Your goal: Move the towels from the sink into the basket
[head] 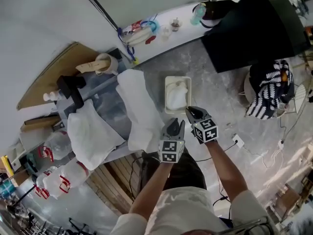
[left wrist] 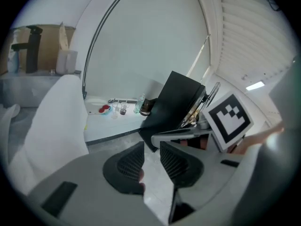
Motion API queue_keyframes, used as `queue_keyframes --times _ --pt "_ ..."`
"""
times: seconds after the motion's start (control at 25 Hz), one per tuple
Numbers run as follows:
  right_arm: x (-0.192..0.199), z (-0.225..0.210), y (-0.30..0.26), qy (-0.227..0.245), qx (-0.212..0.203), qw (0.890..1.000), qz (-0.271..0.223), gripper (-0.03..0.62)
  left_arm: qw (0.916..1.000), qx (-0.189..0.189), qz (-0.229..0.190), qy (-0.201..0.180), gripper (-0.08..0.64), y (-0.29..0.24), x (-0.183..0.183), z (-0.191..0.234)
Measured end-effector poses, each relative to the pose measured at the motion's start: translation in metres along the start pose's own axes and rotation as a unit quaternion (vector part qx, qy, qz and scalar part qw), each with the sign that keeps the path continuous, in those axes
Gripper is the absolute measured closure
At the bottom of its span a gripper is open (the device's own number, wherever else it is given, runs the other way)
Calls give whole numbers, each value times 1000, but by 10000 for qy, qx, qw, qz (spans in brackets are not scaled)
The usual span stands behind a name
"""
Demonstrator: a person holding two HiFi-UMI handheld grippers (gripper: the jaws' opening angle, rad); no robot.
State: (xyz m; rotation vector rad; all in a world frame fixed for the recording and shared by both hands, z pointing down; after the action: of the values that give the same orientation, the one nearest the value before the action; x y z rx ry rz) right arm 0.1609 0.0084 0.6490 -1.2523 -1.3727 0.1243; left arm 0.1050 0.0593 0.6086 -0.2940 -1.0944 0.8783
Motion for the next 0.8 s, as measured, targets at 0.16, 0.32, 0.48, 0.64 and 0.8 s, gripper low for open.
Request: queue_keyframes --times 0.16,0.32,0.48,0.64,0.8 --pt "-27 26 19 152 -90 9998 -85 551 9999 -53 -132 -65 462 31 -25 5" --pt "-49 51 34 303 -179 9993 -134 557 9996 -71 -221 -145 462 60 -46 9" --pt "-69 81 50 387 -263 9988 -159 565 9994 -80 -238 -247 462 94 -62 14" --pt "-90 113 70 577 -323 9975 -259 585 9985 60 -394 -371 462 135 -81 10" --pt "-112 142 80 738 -428 9954 -442 589 9970 77 -602 -491 469 172 -94 19"
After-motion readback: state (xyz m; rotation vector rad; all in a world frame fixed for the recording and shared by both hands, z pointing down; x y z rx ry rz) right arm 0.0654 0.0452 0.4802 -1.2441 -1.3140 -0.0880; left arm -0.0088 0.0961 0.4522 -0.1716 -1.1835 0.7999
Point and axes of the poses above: the fingertips, and each gripper's own axes: y backward along the fingers, z to its left, x out of its underside, the point moved 2 cm from there along y, backward along the fingers, and after that the axes turned 4 degrees about y, right-handed, at the moved point
